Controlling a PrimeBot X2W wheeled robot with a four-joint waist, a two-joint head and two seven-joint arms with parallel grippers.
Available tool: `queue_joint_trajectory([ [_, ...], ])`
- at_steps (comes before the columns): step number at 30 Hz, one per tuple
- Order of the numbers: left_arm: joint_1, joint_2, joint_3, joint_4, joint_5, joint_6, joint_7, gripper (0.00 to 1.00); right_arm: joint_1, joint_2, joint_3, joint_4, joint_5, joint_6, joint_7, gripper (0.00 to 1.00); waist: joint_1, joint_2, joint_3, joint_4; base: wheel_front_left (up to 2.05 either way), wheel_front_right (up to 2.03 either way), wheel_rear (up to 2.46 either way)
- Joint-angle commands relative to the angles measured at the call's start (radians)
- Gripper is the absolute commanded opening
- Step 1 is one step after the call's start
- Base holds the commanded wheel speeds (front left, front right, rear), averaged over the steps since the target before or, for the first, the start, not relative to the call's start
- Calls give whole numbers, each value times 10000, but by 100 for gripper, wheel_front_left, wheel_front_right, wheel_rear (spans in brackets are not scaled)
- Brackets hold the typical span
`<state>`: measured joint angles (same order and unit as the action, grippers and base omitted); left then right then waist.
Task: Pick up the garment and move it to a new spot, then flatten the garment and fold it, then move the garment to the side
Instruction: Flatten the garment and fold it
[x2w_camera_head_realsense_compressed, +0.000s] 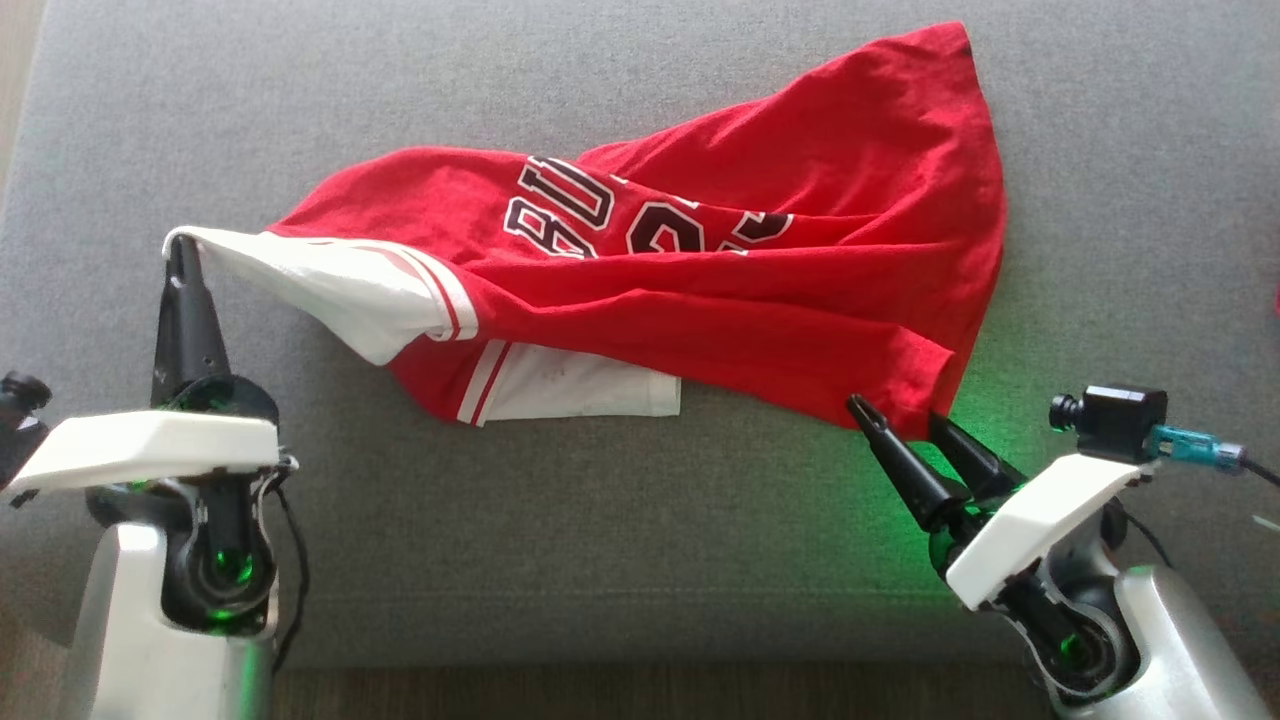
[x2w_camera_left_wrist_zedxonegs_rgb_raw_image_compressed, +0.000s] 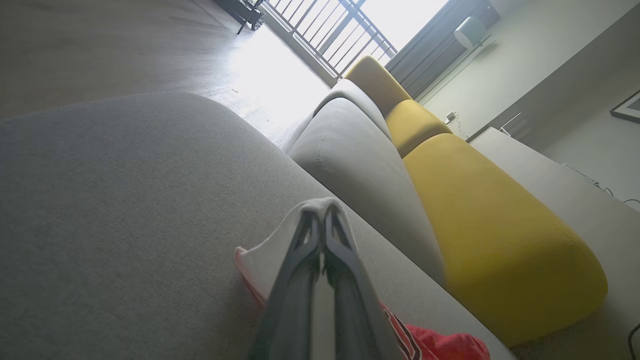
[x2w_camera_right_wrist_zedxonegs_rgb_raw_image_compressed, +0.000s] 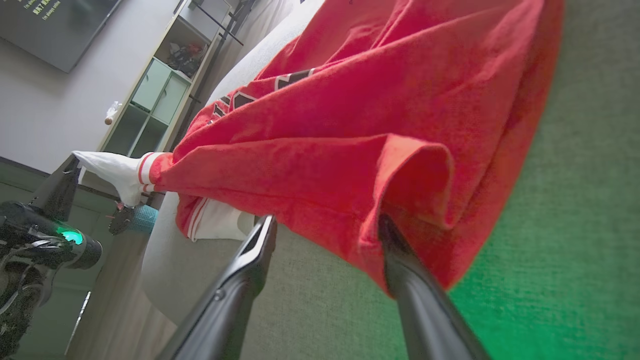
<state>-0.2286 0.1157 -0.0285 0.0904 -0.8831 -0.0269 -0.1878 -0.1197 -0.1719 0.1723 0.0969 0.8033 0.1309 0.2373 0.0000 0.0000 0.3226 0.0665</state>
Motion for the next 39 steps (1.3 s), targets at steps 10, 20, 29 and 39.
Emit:
queue_joint_trajectory([
  [10,-223,75,206,-305,-106,-29,-167,0,16,-4,111,-219,-202,-2,76,47,0,0,43,81,0,0,0],
  [20,-291,95,244,-272,-150,-139,-264,0,-93,-122,-94,-96,-344,-2,-143,0,0,0,-94,158,0,0,0],
  [29,-1346,589,525,-1262,-854,-443,331,0,-1060,-624,-1610,-1786,157,-2,643,0,0,0,-887,-288,0,0,0],
  [39,-4674,1638,397,-2936,-1316,363,2384,0,-5120,-1055,-3083,-1727,700,-2,3208,0,0,0,-1659,-705,0,0,0],
])
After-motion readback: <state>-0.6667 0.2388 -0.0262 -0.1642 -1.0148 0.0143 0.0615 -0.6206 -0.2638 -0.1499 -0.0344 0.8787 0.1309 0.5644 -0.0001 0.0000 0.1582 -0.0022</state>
